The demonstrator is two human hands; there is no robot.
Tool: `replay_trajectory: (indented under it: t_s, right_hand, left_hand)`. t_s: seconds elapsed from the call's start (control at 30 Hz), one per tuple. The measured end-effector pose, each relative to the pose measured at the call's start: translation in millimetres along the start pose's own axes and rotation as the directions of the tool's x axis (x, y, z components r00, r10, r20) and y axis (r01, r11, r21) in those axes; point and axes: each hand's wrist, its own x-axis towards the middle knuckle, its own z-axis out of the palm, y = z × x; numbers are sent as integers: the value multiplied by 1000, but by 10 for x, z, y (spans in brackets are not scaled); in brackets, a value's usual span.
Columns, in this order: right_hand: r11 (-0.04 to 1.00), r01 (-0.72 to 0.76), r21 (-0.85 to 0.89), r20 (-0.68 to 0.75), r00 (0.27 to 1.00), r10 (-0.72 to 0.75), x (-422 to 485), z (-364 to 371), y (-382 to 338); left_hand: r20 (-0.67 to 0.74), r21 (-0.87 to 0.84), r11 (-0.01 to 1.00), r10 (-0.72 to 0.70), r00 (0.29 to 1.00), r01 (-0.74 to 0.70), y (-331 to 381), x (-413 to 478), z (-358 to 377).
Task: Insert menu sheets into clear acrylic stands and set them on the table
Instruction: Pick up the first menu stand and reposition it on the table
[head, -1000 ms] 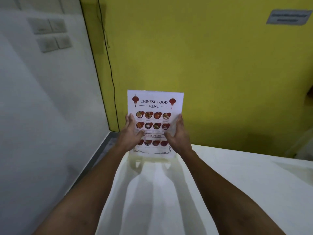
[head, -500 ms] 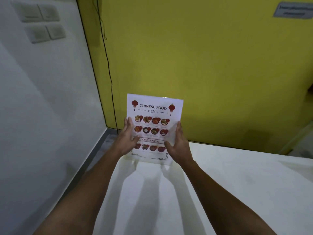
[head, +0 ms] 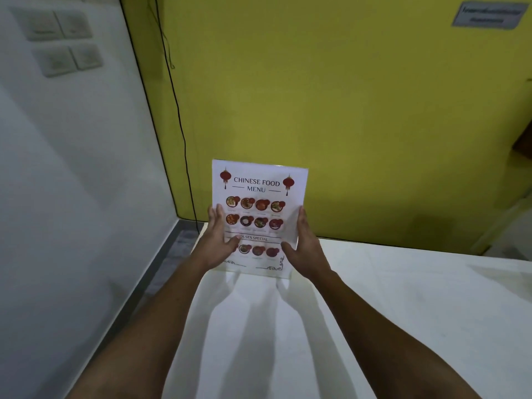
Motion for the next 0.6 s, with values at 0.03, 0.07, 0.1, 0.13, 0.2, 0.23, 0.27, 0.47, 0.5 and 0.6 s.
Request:
replay_trajectory:
  t_s: [0.03, 0.07, 0.1, 0.13, 0.2, 0.23, 0.27, 0.47, 0.5, 0.6]
  right_hand:
    - [1000, -13, -3, 23, 1000, 13, -5, -12, -2]
    - [1000, -25, -7, 43, 999, 25, -12, -25, -3]
    - [999, -33, -6, 60, 998, 34, -19, -34, -1]
    - [999, -38, -1, 72, 997, 38, -30, -46, 3]
    - [999, -45, 6, 101, 994, 44, -50, -71, 8]
    - [999, -50, 3, 117, 992, 50, -57, -82, 7]
    - [998, -59, 3, 130, 990, 59, -56, -98, -3]
    - [991, -123, 62, 188, 976, 109, -8, -202, -119]
    - [989, -133, 68, 195, 974, 118, 6, -214, -117]
    - [987, -145, 65, 223, 966, 127, 22, -244, -102]
  left_hand:
    - [5, 7, 1000, -11, 1000, 11, 8, -5, 14]
    - [6, 14, 1000, -18, 1000, 18, 19, -12, 23]
    - [4, 15, 1000, -21, 1000, 21, 29, -17, 25]
    - [1, 9, 1000, -19, 1000, 19, 37, -23, 27]
    - [6, -16, 1000, -21, 1000, 21, 54, -40, 24]
    - [8, -30, 999, -26, 1000, 26, 59, -48, 16]
    - [12, -39, 999, -34, 999, 34, 61, -46, 10]
    - [42, -52, 995, -77, 996, 80, 101, -11, -100]
    - [48, -50, 996, -77, 996, 80, 99, -10, -101]
    - [70, -42, 996, -72, 995, 75, 62, -30, -75]
